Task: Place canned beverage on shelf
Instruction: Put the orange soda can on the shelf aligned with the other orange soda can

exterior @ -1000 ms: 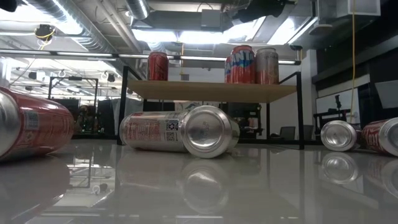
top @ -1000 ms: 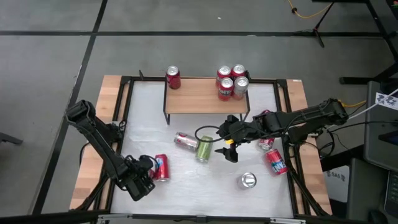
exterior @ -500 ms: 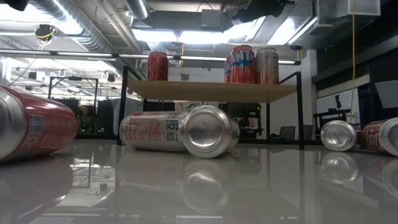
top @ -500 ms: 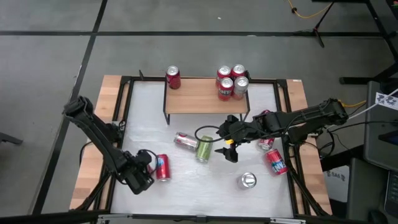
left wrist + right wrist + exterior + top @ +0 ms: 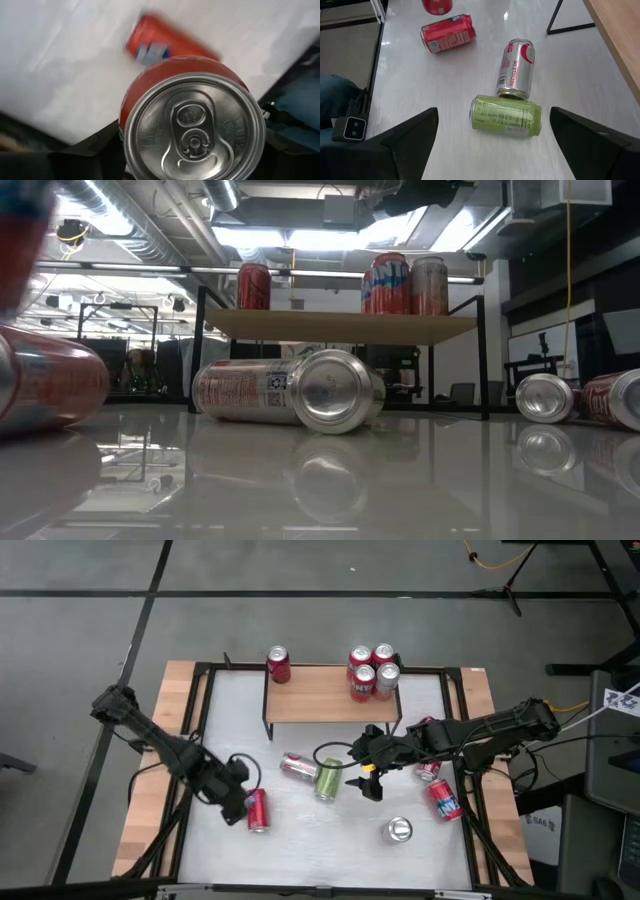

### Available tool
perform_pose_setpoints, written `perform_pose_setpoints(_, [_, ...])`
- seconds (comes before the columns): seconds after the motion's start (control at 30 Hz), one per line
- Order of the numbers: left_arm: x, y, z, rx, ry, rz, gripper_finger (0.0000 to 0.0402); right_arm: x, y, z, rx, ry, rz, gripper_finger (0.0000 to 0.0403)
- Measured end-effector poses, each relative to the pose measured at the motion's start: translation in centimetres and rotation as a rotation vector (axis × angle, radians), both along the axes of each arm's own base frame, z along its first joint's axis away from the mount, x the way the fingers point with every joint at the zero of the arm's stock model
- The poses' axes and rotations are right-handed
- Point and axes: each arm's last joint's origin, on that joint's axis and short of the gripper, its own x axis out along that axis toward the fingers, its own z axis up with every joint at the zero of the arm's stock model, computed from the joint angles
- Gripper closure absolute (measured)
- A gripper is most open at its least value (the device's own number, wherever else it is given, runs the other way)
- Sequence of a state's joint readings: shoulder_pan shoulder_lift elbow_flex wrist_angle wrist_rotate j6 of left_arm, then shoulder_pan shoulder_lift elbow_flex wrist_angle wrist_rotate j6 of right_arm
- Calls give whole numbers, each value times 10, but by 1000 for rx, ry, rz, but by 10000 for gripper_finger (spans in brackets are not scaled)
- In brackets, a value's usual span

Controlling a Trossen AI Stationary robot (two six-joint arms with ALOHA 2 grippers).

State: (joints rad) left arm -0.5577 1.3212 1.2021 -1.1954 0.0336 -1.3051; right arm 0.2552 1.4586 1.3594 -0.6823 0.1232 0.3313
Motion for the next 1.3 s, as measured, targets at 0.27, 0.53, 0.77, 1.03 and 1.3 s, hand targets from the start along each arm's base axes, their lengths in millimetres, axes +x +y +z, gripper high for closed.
perform_pose_setpoints(0.27, [37, 40, 48, 109, -198, -98, 130, 0, 0, 0, 0, 0, 0, 31])
perform_pose_setpoints(0.53, [94, 85, 79, 249, -223, -321, 130, 0, 0, 0, -5, -2, -5, 31])
perform_pose_setpoints(0.77, [134, 134, 97, 304, -271, -426, 130, 0, 0, 0, -5, -1, -5, 31])
perform_pose_setpoints(1.03, [139, 197, 95, 376, -238, -413, 130, 0, 1, 0, 13, 4, 14, 31])
perform_pose_setpoints(1.3, [131, 238, 88, 390, -174, -384, 130, -1, 1, 0, 13, 3, 14, 31])
